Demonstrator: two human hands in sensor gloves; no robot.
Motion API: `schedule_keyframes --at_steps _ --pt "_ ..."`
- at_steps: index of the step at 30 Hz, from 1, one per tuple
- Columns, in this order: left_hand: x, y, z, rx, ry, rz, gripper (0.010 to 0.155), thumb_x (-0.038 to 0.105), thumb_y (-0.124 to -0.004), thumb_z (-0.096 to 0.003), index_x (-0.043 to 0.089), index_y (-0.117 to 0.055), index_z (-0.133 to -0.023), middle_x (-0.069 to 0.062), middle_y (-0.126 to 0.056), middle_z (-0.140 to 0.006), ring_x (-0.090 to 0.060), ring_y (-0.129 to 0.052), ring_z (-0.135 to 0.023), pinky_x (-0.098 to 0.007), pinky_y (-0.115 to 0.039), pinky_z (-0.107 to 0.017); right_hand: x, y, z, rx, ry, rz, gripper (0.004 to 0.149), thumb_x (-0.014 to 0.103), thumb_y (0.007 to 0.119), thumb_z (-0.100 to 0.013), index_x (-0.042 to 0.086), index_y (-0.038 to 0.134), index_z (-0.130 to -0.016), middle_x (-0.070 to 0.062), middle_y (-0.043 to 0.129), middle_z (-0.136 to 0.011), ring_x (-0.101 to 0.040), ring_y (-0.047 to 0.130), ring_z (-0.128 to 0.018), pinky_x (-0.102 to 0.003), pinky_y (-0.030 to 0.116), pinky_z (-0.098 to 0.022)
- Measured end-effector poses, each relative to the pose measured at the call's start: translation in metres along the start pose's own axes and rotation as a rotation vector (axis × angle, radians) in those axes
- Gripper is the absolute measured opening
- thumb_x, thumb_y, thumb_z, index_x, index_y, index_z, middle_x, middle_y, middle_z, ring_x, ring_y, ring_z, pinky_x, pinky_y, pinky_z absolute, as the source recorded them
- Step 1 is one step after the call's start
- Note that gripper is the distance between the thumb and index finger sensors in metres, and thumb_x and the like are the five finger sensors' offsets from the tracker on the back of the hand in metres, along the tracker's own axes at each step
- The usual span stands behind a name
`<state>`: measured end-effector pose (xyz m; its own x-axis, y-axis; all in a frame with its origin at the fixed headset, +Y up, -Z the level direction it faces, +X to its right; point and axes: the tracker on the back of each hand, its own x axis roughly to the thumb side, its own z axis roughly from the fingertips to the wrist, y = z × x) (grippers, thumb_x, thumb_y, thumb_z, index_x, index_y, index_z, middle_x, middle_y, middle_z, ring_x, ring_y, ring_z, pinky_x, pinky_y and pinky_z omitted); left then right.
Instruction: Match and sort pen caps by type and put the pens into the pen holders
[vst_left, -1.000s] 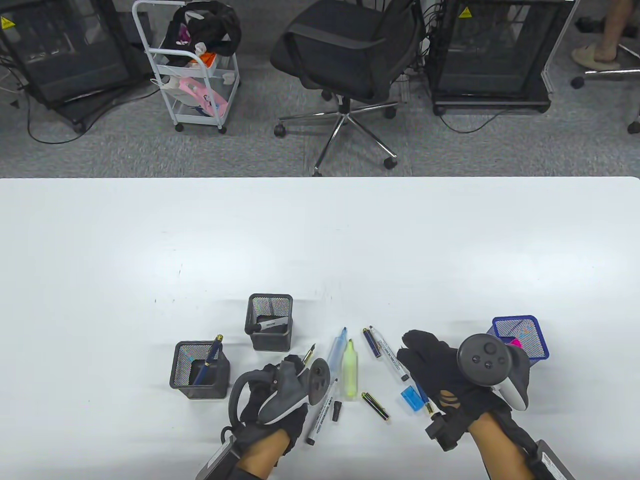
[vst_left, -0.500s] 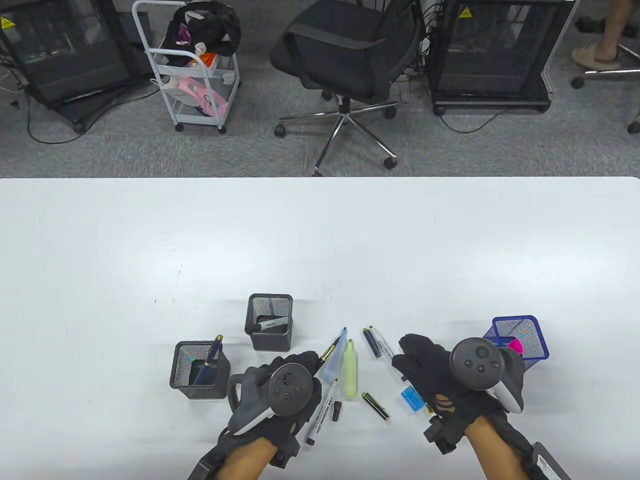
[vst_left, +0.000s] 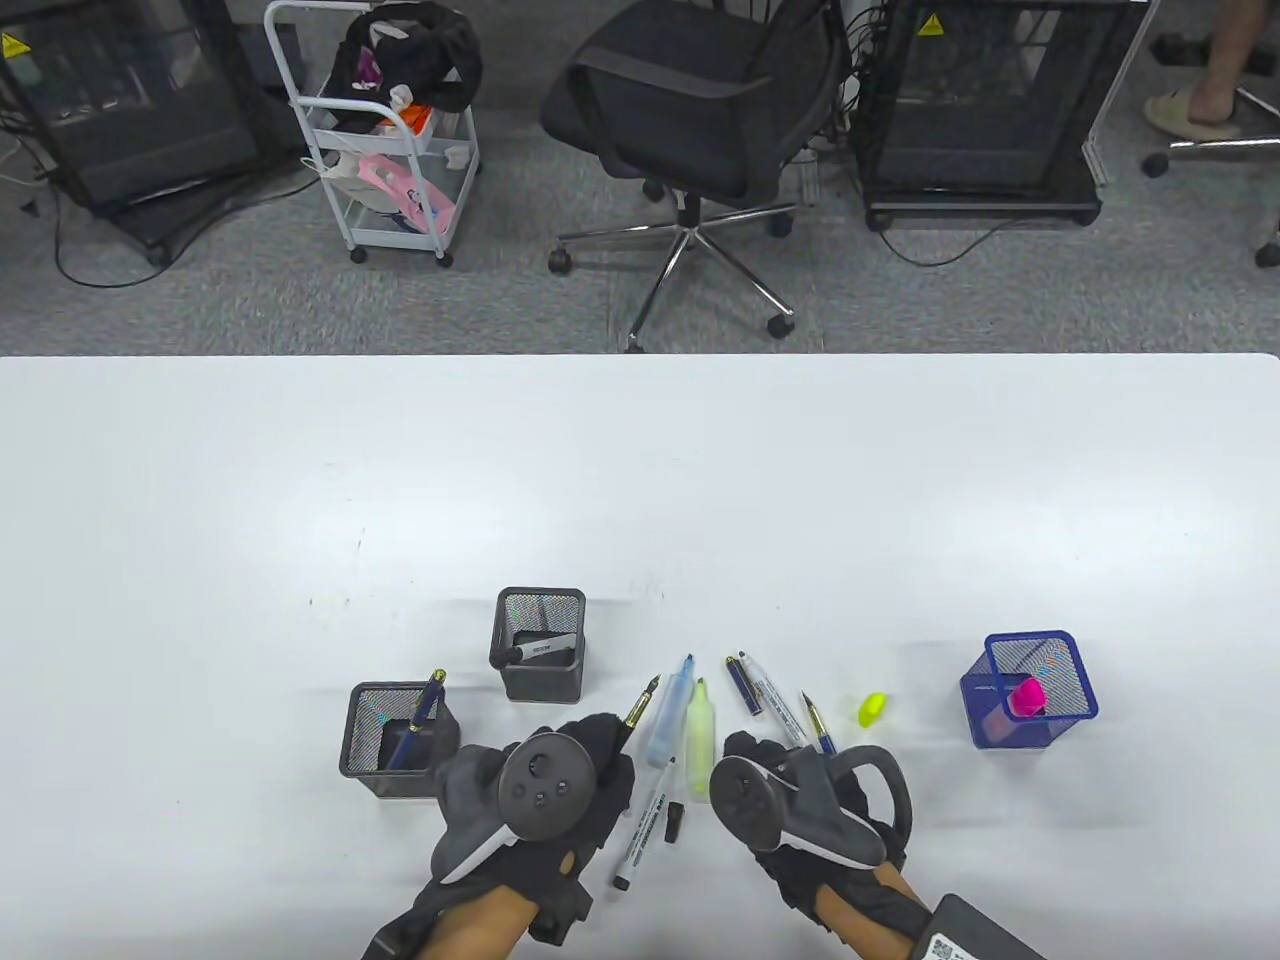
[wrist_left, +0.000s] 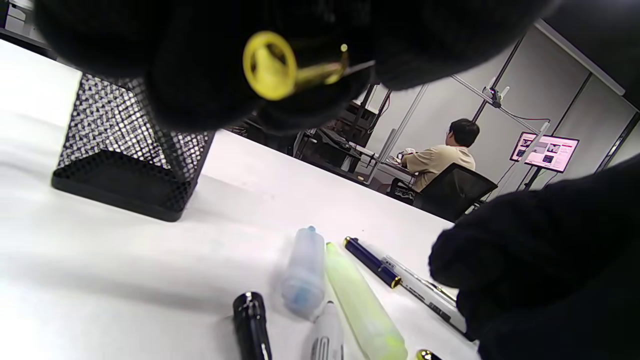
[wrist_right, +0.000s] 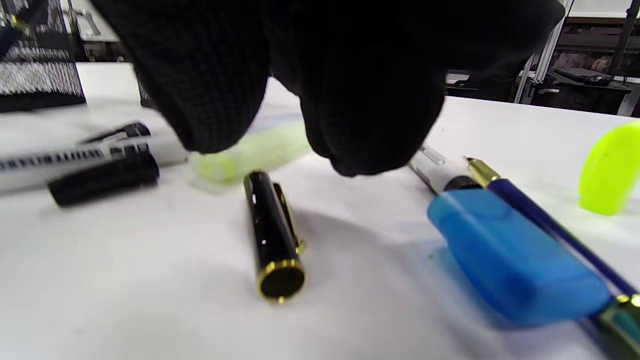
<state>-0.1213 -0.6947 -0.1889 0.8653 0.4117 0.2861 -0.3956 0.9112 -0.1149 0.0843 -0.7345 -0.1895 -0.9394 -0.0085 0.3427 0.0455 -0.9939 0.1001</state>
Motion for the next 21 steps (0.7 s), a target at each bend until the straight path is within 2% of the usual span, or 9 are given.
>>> schedule_keyframes --at_steps 6,13,17,21 --pt "0.003 -0.004 -0.001 -0.012 0.011 -0.012 0.051 0.04 -0.081 -0.0466 0.009 -0.084 -0.087 -0.01 -0.104 -0.063 -0.026 -0.104 -0.038 -0.059 -0.084 -0.04 0.013 0.017 -0.004 0.047 -0.009 0.097 0.064 0.038 0.1 -0.034 0.005 0.079 -0.085 -0.018 0.102 -0.065 -0.024 0.11 -0.035 -0.028 0.091 -0.018" --pt "0.004 -0.01 -0.001 -0.034 0.004 -0.036 0.051 0.039 -0.081 -0.0466 0.009 -0.084 -0.087 -0.011 -0.104 -0.064 -0.027 -0.105 -0.039 -0.059 -0.084 -0.041 0.017 0.019 -0.005 0.044 -0.016 0.116 0.06 0.032 0.1 -0.035 0.005 0.08 -0.084 -0.018 0.103 -0.062 -0.024 0.11 -0.033 -0.028 0.091 -0.018" --pt "0.003 -0.008 0.0 -0.027 0.008 -0.038 0.051 0.039 -0.081 -0.0466 0.01 -0.084 -0.088 -0.011 -0.104 -0.065 -0.027 -0.105 -0.04 -0.059 -0.084 -0.041 0.012 0.011 -0.005 0.048 -0.011 0.09 0.059 0.031 0.1 -0.037 0.004 0.079 -0.086 -0.019 0.103 -0.063 -0.025 0.109 -0.034 -0.03 0.092 -0.02" --pt "0.004 -0.007 0.001 -0.014 -0.001 -0.032 0.051 0.039 -0.081 -0.0469 0.01 -0.084 -0.088 -0.011 -0.103 -0.065 -0.027 -0.105 -0.041 -0.059 -0.084 -0.041 -0.01 -0.017 0.001 -0.053 -0.014 -0.098 0.061 0.032 0.098 -0.039 0.008 0.075 -0.091 -0.019 0.1 -0.066 -0.026 0.107 -0.037 -0.034 0.092 -0.027"
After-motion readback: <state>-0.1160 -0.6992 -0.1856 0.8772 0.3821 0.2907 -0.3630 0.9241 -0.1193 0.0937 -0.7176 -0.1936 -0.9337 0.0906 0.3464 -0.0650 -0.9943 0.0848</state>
